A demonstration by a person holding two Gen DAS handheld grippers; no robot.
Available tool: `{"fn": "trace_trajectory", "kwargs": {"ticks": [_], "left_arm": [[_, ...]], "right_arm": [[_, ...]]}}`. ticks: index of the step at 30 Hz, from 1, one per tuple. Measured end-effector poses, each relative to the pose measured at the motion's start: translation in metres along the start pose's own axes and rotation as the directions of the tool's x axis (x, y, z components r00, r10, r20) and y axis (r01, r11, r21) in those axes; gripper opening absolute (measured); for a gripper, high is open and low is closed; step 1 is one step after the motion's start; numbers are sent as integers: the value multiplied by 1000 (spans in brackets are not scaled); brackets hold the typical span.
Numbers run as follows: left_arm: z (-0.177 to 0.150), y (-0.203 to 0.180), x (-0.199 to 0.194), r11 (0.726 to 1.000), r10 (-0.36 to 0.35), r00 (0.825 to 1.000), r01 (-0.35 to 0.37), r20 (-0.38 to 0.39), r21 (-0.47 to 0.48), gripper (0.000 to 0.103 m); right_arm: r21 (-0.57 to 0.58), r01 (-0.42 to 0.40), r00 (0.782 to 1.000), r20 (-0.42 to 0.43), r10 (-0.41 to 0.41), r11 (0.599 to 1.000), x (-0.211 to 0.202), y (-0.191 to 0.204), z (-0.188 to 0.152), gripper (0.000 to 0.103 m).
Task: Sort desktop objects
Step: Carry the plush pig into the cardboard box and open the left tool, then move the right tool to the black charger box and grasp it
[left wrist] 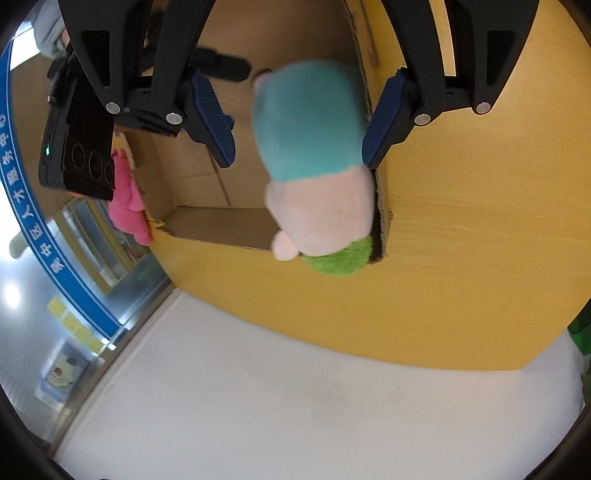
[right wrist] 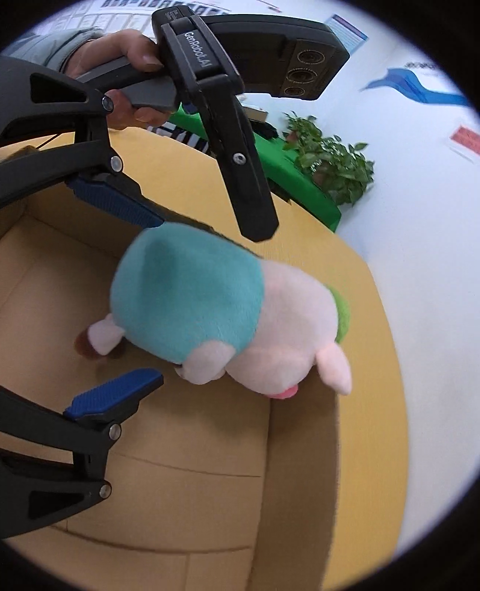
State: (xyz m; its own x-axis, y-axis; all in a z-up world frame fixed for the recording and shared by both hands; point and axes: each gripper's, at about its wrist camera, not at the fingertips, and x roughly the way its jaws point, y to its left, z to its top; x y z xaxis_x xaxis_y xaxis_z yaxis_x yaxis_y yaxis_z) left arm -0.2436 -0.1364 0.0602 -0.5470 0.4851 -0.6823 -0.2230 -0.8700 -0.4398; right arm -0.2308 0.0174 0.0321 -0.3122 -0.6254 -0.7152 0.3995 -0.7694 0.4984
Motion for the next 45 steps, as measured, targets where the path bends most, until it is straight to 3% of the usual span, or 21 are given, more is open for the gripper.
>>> {"fn": "trace_trajectory", "kwargs": {"ticks": [3, 8, 11, 17, 20, 24, 30, 34, 39, 45], "left_arm": [[-23, -21, -24, 998, -7, 1000, 6, 18, 59, 76], [-80, -64, -45, 986, -40, 999, 41, -13, 163, 81], [-115, -75, -48, 987, -25, 999, 32, -46, 157, 81], [-165, -71, -40, 995, 5, 993, 6, -121, 95, 81], [-176, -73, -47, 990, 70, 993, -58, -97, 127, 81], [-180, -69, -56, 997, 64, 993, -58, -101, 59, 78], [-193, -78, -67, 991, 111, 990, -104, -87, 84, 78], [-195, -96, -101, 987, 125, 992, -127, 24, 96, 81], [-206, -134, -148, 979, 103, 980, -130, 172, 155, 98], [-250, -185, -168, 972, -11, 969, -48, 247, 229, 103]], "right_arm": [[-55, 43, 999, 1, -43, 998, -34, 4, -13, 79], [-145, 184, 982, -6, -186, 972, -115, -7, -57, 81], [-120, 262, 964, -22, -267, 958, -158, -43, -101, 81], [-49, 358, 926, -111, -361, 932, -184, -101, -177, 81], [32, 329, 942, -79, -326, 944, -198, -114, -193, 81], [15, 343, 938, -54, -342, 939, -203, -108, -203, 81], [0, 353, 936, 3, -353, 936, -211, -95, -217, 81], [-32, 364, 926, 122, -358, 931, -247, -76, -226, 81], [-114, 326, 921, 264, -287, 939, -296, -29, -243, 83], [-120, 228, 931, 316, -180, 966, -318, -6, -292, 83]]}}
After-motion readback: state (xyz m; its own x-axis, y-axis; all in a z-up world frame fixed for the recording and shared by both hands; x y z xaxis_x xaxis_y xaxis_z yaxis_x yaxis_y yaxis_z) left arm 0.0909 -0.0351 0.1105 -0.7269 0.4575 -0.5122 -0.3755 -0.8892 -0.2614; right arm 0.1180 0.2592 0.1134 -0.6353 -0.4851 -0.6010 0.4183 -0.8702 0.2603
